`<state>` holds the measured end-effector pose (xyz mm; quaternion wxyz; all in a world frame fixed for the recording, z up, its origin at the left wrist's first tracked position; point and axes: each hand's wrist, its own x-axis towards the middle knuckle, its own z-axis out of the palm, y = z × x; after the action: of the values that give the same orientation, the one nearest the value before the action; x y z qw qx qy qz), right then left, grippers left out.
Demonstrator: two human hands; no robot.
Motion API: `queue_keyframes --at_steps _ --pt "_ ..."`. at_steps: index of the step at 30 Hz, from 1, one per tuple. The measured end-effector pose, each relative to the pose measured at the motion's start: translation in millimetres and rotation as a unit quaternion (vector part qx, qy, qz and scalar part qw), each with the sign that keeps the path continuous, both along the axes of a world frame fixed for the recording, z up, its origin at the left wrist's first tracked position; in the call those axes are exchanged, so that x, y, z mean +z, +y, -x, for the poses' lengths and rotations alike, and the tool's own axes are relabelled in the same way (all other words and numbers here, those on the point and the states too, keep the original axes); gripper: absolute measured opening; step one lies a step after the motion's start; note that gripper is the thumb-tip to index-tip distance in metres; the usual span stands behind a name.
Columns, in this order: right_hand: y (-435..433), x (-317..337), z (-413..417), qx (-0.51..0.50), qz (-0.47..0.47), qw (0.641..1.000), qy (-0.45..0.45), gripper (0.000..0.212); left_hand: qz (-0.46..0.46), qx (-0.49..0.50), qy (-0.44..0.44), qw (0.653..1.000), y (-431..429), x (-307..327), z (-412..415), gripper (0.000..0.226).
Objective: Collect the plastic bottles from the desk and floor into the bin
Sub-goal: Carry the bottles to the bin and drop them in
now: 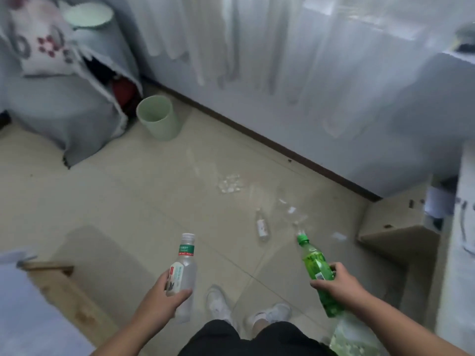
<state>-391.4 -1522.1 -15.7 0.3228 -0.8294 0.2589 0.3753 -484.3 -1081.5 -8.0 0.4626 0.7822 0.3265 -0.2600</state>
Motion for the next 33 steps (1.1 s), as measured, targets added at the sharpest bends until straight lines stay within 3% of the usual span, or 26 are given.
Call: queue_keyframes --at_steps 10,16,20,26,33 --pt "120 2 -50 0.108 -0.006 0.994 0.007 0.061 -0.001 0.069 0.032 0.997 105 -12 20 0.065" --pt "156 -6 -111 0.118 0.025 0.993 0.004 0.067 -0.002 0.109 0.02 0.994 138 -16 -12 0.086" --pt "190 -17 -175 0.156 0.007 0.988 0.018 0.064 -0.001 0.164 0.026 0.986 168 -14 -50 0.088" --pt "262 -4 -282 0.239 -0.018 0.97 0.032 0.071 -0.003 0.212 0.037 0.976 191 -6 -97 0.071" --pt "370 17 -420 0.268 -0.062 0.961 -0.04 0.075 0.006 0.198 0.072 0.977 225 -6 -160 0.068"
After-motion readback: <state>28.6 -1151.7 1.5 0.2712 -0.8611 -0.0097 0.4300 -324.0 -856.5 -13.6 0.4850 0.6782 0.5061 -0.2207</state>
